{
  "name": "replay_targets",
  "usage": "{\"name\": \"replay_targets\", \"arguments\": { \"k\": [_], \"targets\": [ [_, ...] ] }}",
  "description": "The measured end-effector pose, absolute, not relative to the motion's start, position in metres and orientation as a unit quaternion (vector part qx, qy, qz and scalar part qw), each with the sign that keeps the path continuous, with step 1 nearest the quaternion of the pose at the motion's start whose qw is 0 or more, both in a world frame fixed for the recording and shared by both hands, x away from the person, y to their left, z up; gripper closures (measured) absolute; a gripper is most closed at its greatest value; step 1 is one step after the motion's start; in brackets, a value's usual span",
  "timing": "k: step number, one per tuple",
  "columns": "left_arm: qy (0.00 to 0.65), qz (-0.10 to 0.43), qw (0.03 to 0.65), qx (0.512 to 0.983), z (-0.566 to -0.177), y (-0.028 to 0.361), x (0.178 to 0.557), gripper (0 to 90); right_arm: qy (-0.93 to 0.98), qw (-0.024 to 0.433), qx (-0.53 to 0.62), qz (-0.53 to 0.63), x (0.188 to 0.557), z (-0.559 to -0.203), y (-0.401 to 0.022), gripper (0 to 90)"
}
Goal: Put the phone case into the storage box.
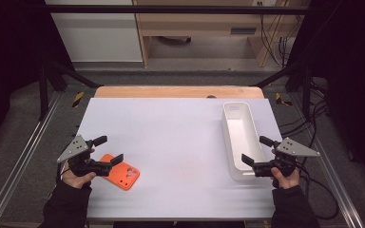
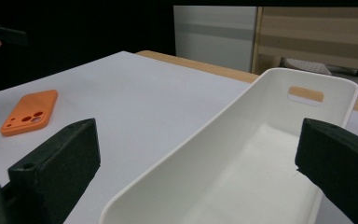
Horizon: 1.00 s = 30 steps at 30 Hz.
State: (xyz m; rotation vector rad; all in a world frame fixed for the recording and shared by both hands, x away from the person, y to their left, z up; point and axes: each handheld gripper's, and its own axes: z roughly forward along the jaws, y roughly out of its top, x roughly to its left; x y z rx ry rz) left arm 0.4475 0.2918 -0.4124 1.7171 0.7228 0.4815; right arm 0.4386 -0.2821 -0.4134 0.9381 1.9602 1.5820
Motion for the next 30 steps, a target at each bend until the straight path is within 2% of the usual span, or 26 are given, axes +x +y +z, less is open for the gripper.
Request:
{"name": "replay_targets", "arguments": {
  "k": [21, 30],
  "targets": [
    [0.311, 0.198, 0.56, 0.742, -0.4121, 0.2932, 0.4427, 2.3, 0.711, 0.224, 0.341, 0.572, 0.4383, -0.4133, -0.2818, 0.5],
    [0.325, 0.196, 0.538, 0.753, -0.4149, 0.2977, 0.4403, 5.4, 0.712, 0.224, 0.341, 0.572, 0.4383, -0.4135, -0.2815, 0.5]
  ]
}}
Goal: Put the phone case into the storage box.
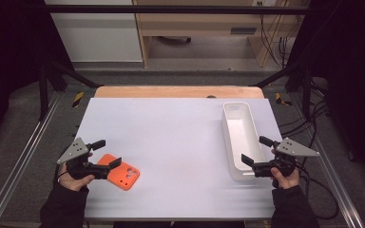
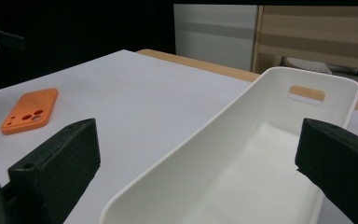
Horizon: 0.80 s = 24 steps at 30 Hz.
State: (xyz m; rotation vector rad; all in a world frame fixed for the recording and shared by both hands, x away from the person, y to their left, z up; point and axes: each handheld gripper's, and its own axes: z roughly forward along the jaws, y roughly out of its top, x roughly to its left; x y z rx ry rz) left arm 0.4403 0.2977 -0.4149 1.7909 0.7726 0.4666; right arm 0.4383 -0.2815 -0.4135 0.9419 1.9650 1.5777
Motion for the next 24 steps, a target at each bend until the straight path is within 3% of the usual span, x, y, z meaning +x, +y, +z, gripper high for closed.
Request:
{"name": "replay_targets", "arguments": {
  "k": [12, 24],
  "targets": [
    [0.338, 0.189, 0.499, 0.775, -0.417, 0.3, 0.431, 20.3, 0.713, 0.222, 0.34, 0.571, 0.438, -0.414, -0.281, 0.5],
    [0.342, 0.162, 0.457, 0.805, -0.423, 0.3, 0.42, 46.8, 0.713, 0.223, 0.341, 0.57, 0.438, -0.414, -0.281, 0.5]
  ]
}}
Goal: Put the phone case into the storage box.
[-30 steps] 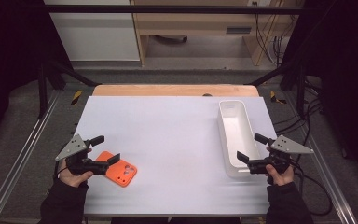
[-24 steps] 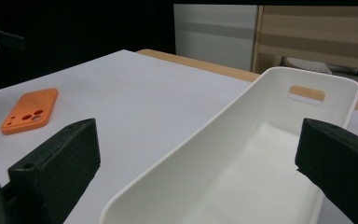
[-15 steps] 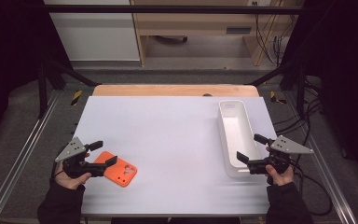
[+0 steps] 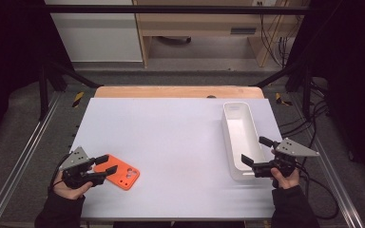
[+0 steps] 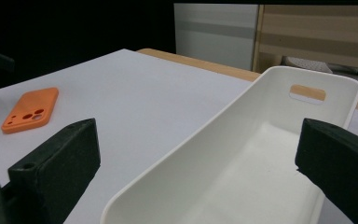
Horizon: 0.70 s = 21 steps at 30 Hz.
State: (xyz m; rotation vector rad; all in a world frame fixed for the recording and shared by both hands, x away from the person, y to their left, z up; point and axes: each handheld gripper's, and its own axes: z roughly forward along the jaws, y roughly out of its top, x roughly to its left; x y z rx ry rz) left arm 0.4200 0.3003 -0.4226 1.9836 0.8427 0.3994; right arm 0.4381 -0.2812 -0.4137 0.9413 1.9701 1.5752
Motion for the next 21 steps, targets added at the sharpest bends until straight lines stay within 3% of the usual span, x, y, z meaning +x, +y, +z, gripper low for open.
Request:
{"name": "replay_targets", "arguments": {
  "k": [21],
  "targets": [
    [0.298, 0.1, 0.371, 0.874, -0.438, 0.279, 0.413, 86.8, 0.716, 0.223, 0.339, 0.568, 0.438, -0.414, -0.281, 0.5]
  ]
}}
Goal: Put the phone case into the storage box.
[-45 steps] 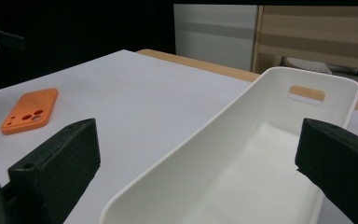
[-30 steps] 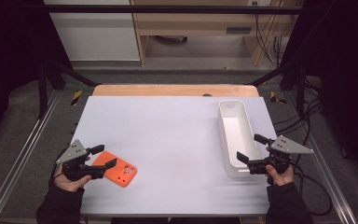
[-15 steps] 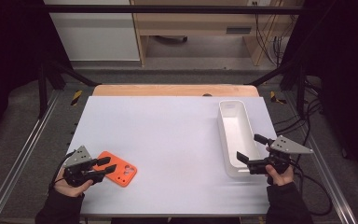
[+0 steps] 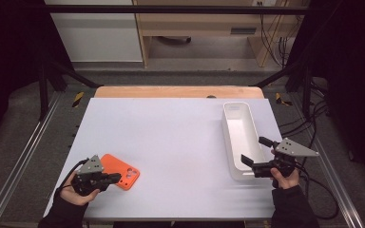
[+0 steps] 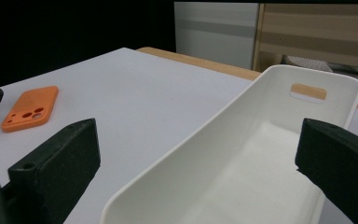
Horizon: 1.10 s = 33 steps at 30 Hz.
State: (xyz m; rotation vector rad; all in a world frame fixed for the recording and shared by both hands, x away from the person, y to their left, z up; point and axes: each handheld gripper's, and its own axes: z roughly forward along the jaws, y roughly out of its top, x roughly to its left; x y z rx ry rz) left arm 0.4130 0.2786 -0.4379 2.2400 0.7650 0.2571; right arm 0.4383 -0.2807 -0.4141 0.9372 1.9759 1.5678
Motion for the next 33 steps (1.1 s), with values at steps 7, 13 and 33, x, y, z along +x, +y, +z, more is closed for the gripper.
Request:
{"name": "replay_targets", "arguments": {
  "k": [7, 13, 33],
  "targets": [
    [0.29, 0.088, 0.346, 0.888, -0.445, 0.272, 0.411, 89.5, 0.716, 0.223, 0.34, 0.568, 0.438, -0.414, -0.281, 0.5],
    [0.284, 0.073, 0.321, 0.901, -0.452, 0.267, 0.411, 89.6, 0.716, 0.223, 0.339, 0.568, 0.438, -0.414, -0.281, 0.5],
    [0.278, 0.074, 0.306, 0.907, -0.46, 0.257, 0.414, 89.7, 0.716, 0.221, 0.34, 0.568, 0.438, -0.414, -0.28, 0.5]
  ]
}}
